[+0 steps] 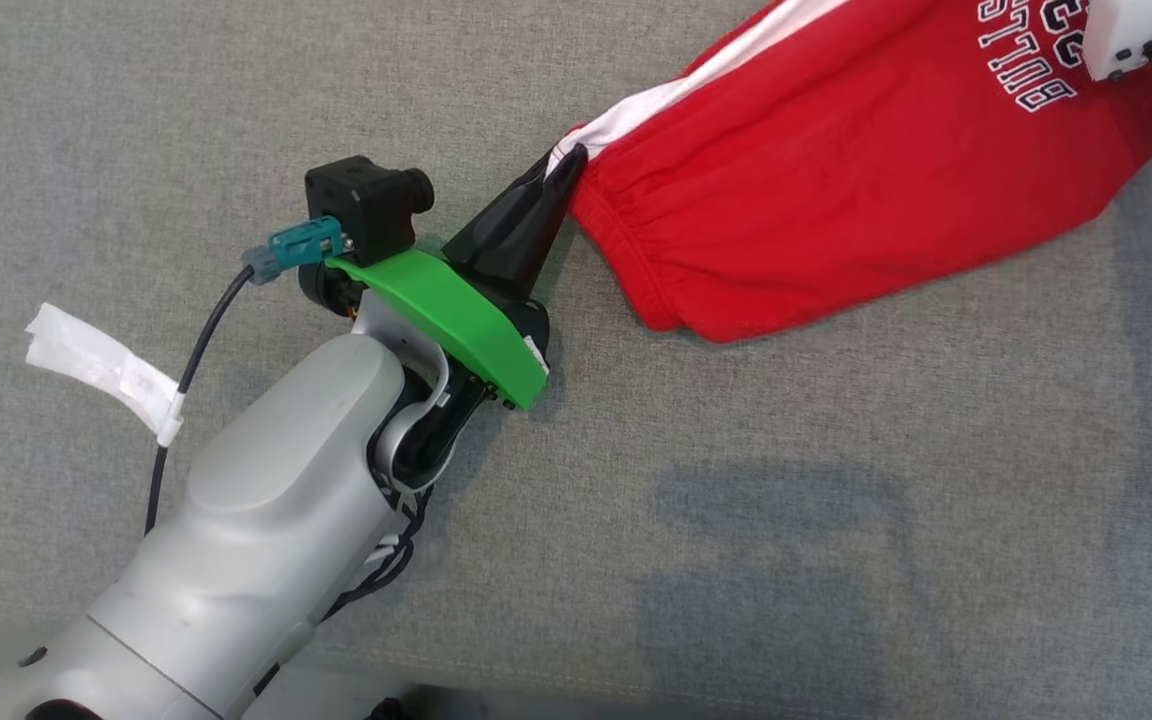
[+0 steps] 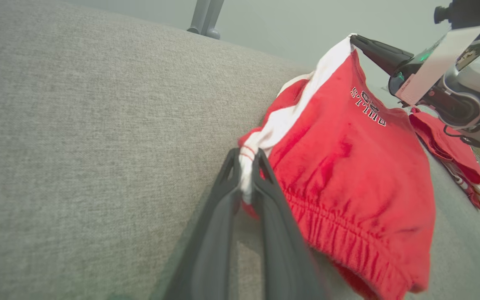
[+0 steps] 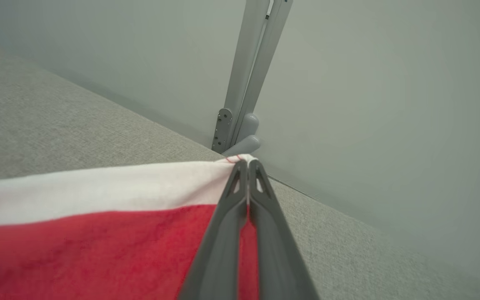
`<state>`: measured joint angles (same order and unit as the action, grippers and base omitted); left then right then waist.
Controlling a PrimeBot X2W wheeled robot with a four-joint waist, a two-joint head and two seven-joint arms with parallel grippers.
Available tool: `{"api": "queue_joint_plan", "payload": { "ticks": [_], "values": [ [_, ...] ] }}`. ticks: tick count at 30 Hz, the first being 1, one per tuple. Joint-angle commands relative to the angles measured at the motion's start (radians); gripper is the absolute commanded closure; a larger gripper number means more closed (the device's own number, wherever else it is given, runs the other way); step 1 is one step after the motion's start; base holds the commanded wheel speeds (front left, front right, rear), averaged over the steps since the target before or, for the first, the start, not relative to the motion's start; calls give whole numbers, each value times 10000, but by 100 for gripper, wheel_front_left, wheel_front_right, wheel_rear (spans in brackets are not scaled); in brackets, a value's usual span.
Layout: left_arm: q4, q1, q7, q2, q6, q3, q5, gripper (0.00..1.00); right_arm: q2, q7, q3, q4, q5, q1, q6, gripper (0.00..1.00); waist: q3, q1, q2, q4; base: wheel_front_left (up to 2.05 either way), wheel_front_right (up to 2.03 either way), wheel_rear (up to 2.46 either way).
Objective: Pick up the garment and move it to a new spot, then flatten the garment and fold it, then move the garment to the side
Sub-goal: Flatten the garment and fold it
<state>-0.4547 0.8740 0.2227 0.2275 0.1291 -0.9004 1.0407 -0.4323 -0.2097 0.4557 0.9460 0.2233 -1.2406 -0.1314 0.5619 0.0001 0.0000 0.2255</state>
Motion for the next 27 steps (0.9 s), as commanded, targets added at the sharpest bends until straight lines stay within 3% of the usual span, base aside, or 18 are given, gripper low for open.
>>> {"api": "queue_joint_plan", "payload": {
  "ticks": [1, 9, 10, 11, 13, 14, 20, 23, 24, 27],
  "values": [
    [-69, 233, 89, -51, 26, -31, -38, 100, 9, -131, 86, 223, -77, -278, 18, 100, 216, -1, 0, 149, 0, 0, 0],
    [-389, 433, 274, -173, 26, -325, 111, 100, 309, -349, 356, 1771, -60, -942, 18, 100, 266, -1, 0, 236, 0, 0, 0],
    [-445, 459, 307, -198, 26, -315, 101, 100, 332, -382, 337, 1870, -32, -981, 18, 62, 227, -1, 0, 230, 0, 0, 0],
    [-481, 470, 346, -223, 26, -290, 93, 100, 386, -441, 286, 1927, 14, -984, 18, 0, 174, -1, 0, 216, 0, 0, 0],
    [-566, 420, 368, -226, 26, -253, 8, 53, 534, -519, 199, 1936, 88, -837, 18, 0, 14, -1, 0, 161, 0, 0, 0],
    [-639, 374, 395, -199, 26, -206, -83, 0, 579, -542, 175, 1857, 119, -721, 18, 0, -80, -1, 0, 122, 0, 0, 0],
    [-820, -518, 422, -196, -200, 600, -553, 0, 713, -548, -636, -111, 693, 814, 16, 0, -940, -1, 0, -180, 0, 0, 0],
    [-471, -1276, 427, -99, -752, 1417, -1253, 0, 835, -551, -922, -1119, 1071, 1957, 16, 0, -1426, -1, 0, -341, 0, 0, 0],
    [12, -1958, 426, -103, -1160, 2086, -1827, 0, 843, -551, -1113, -1628, 1246, 2704, 16, 0, -1750, -1, 0, -424, 0, 0, 0],
    [978, -3136, 429, -198, -1650, 2978, -2782, 0, 944, -549, -1431, -2071, 1558, 3801, 16, 0, -2243, -1, 0, -445, 0, 0, 0]
  ]
}}
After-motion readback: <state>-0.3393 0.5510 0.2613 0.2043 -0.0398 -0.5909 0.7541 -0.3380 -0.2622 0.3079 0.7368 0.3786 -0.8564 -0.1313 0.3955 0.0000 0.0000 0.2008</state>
